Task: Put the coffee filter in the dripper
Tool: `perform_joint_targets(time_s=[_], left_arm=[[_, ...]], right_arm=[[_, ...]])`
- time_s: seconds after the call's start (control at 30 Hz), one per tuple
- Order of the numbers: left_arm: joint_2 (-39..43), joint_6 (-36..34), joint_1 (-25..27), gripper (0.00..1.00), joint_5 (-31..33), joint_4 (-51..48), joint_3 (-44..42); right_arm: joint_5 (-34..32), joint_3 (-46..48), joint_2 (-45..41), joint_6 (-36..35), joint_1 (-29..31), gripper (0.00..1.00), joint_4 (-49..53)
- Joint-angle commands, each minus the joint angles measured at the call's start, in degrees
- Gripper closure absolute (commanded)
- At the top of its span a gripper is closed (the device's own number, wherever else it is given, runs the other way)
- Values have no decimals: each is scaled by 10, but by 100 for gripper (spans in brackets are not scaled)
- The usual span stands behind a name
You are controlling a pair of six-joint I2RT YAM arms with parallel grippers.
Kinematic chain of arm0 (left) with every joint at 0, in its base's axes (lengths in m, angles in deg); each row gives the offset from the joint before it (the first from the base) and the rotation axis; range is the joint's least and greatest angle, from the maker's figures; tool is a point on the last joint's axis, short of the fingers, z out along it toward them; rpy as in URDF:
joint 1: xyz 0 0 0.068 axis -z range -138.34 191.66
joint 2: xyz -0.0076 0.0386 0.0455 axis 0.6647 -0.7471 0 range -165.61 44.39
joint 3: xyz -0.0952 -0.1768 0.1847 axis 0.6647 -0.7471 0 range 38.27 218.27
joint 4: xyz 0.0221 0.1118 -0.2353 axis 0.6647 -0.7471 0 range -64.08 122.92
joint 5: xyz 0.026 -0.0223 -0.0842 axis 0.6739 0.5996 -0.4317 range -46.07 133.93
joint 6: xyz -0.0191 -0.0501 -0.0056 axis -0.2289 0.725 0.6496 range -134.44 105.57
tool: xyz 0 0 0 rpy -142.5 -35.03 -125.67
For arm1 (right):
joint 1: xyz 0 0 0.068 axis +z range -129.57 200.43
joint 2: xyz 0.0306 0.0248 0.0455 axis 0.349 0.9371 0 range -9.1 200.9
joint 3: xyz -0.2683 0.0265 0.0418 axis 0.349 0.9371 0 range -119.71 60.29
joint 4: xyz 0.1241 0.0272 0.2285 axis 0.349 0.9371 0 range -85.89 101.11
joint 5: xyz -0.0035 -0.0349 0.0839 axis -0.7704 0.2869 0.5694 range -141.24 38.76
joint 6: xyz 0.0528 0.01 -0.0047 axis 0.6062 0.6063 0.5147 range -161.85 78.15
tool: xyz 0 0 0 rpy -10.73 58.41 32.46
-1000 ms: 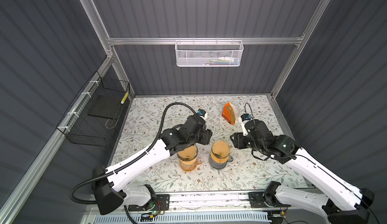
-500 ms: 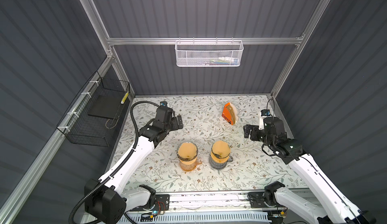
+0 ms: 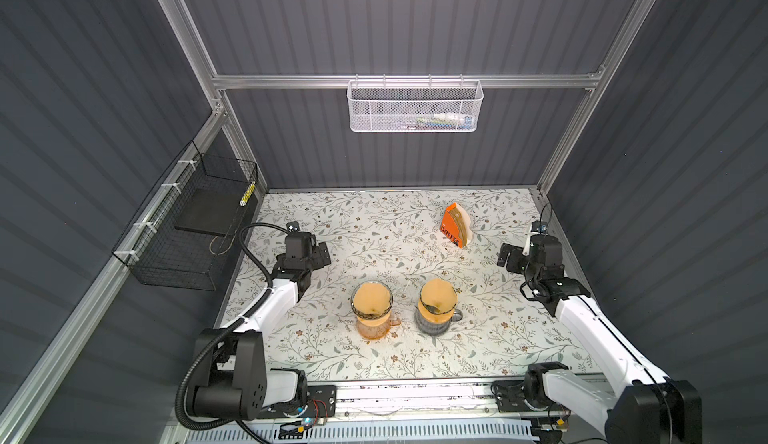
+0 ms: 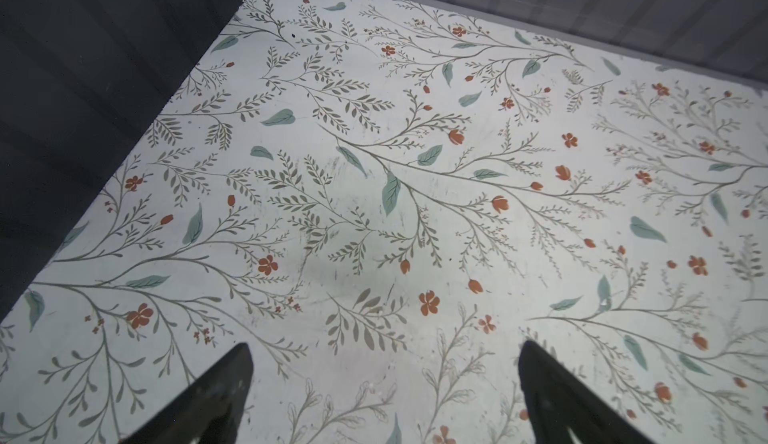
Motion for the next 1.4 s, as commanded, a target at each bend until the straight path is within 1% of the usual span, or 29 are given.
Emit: perform_joint_targets(time_s=[0.0, 0.1, 0.17, 0.2, 0.3, 0.37, 0.43, 0.5, 0.53, 0.57, 0.6, 0.63, 0.67, 0.73, 0.8, 0.9, 0.97, 1.03, 1.37], left_arm=[[-28, -67, -5, 0, 29, 125, -23], [-56, -85, -11, 0, 37, 186, -46], [-71, -89, -15, 0, 27, 269, -80], [-81, -97, -17, 0, 24, 301, -89], [-116, -117, -18, 0, 20, 348, -98], [-137, -128, -19, 0, 5, 397, -114], [-155, -129, -19, 0, 2, 430, -123], [-172, -131, -19, 0, -4, 461, -131], [-182, -133, -20, 0, -8, 475, -135], [-191, -133, -20, 0, -10, 486, -138], [-198, -133, -20, 0, -12, 495, -141], [-209, -135, -20, 0, -13, 524, -146], [-207, -135, -21, 0, -18, 522, -147], [-204, -135, -23, 0, -24, 501, -141], [-209, -139, -24, 0, -28, 490, -130], [-209, -138, -24, 0, -31, 488, -130], [-208, -138, -24, 0, -30, 485, -129], [-208, -137, -24, 0, -27, 491, -132], [-208, -137, -24, 0, -28, 491, -132]], right_arm=[[-25, 32, 15, -22, -12, 1, -117], [-46, 51, 47, -42, -22, 1, -162], [-57, 66, 63, -50, -25, 1, -202], [-57, 75, 70, -52, -27, 1, -227], [-50, 116, 101, -65, -31, 1, -337], [-42, 137, 128, -74, -32, 1, -412], [-31, 132, 131, -78, -35, 1, -416], [-15, 161, 153, -88, -41, 1, -524], [-3, 170, 169, -88, -45, 1, -552], [12, 171, 181, -83, -50, 1, -556], [23, 180, 197, -83, -53, 1, -589], [30, 194, 221, -87, -55, 1, -643], [31, 203, 239, -88, -57, 1, -682], [54, 195, 215, -82, -63, 1, -624], [66, 189, 230, -79, -70, 1, -638], [72, 180, 222, -77, -73, 1, -605], [74, 183, 230, -79, -73, 1, -626], [75, 180, 226, -78, -74, 1, -612], [74, 181, 227, -79, -74, 1, -618]])
